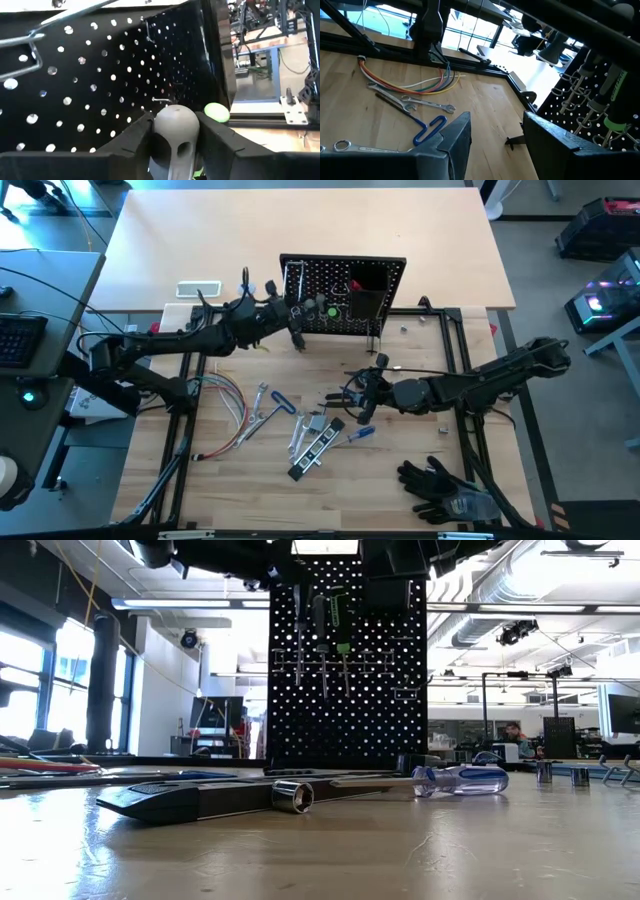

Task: Hang tools onto peg board
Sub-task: Hang the gray screwdriver on the peg board, then hang the blue screwdriver on the peg board

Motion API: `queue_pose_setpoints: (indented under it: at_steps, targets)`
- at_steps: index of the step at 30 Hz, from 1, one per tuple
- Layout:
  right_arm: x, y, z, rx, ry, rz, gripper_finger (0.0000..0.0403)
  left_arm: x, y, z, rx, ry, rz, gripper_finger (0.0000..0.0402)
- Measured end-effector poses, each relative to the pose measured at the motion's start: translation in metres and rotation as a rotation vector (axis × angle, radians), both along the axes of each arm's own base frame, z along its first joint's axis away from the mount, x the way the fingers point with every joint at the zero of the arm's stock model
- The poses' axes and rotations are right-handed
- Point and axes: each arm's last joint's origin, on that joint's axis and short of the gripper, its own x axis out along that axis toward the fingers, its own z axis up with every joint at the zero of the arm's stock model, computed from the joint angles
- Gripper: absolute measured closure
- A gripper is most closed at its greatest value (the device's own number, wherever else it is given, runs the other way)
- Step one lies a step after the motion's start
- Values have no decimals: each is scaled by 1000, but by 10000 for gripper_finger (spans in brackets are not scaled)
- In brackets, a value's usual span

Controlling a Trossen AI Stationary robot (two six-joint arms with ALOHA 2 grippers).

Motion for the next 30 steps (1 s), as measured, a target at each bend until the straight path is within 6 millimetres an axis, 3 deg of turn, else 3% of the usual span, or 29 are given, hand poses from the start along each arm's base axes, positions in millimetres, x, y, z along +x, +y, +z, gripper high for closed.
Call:
queue_pose_setpoints:
  at_steps: [19,24,30]
  targets:
    - [-4,7,-6,-11,66,23,231,-7,-4,2,-53,24,1,254]
    - [-10,14,-18,31,175,50,231,-16,-8,7,-62,58,-2,253]
    - [-22,22,-37,201,373,165,231,-19,-15,0,-99,148,-22,253]
